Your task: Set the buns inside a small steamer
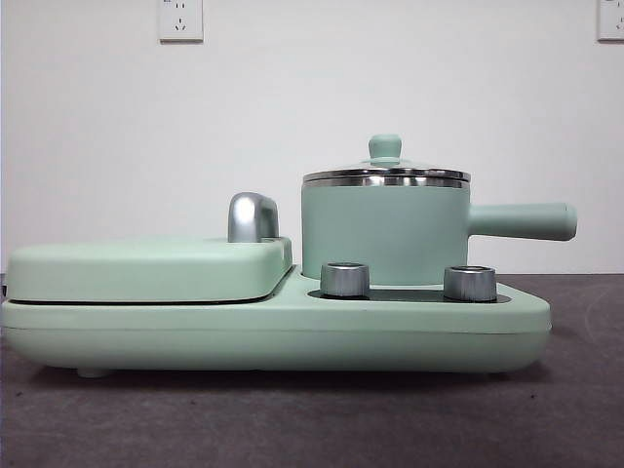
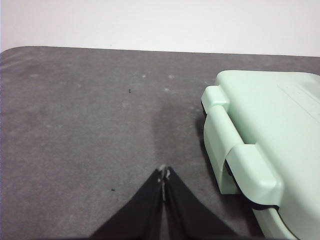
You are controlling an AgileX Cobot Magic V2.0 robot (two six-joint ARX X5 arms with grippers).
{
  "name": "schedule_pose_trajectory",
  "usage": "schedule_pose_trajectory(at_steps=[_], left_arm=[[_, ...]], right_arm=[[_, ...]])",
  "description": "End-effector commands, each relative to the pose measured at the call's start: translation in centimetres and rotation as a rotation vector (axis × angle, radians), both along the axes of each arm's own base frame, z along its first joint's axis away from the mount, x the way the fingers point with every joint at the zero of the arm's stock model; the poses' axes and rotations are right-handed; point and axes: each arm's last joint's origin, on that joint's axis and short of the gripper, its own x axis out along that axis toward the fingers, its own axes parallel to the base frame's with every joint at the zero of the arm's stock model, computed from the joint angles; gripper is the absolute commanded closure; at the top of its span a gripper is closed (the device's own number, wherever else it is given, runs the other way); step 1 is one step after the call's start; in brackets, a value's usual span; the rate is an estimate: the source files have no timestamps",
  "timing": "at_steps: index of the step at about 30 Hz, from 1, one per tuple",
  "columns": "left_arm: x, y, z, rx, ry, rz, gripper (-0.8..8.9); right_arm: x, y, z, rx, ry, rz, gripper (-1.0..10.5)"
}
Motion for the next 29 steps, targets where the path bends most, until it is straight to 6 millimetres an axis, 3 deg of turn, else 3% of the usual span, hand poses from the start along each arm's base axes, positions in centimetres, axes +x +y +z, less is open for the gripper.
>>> schedule_pose_trajectory(at_steps=[1,6,11,16,29], left_arm=[[0.1,0.0,-0.7,0.007,0.024,0.003,8.07],[0.1,0.0,-0.7,0.007,0.024,0.003,8.07],[0.1,0.0,-0.7,0.007,0.024,0.003,8.07],[0.1,0.0,-0.7,0.007,0.024,0.003,8.07],[0.1,0.0,-0.7,0.007,0.024,0.003,8.07]], right_arm=[[2.1,-0.3,-3.5,-0.058,-0.102,-0.104,9.3],[4.3,-1.0,-10.0,0.005,-0.091,-0.218,9.3],[4.9,-1.1,-13.9,0.068,0.030,-0.262,9.3],[4.6,-1.1,-14.8,0.063,0.124,-0.262,9.3],[4.6,-1.0,-14.6,0.069,0.106,-0.234,9.3]])
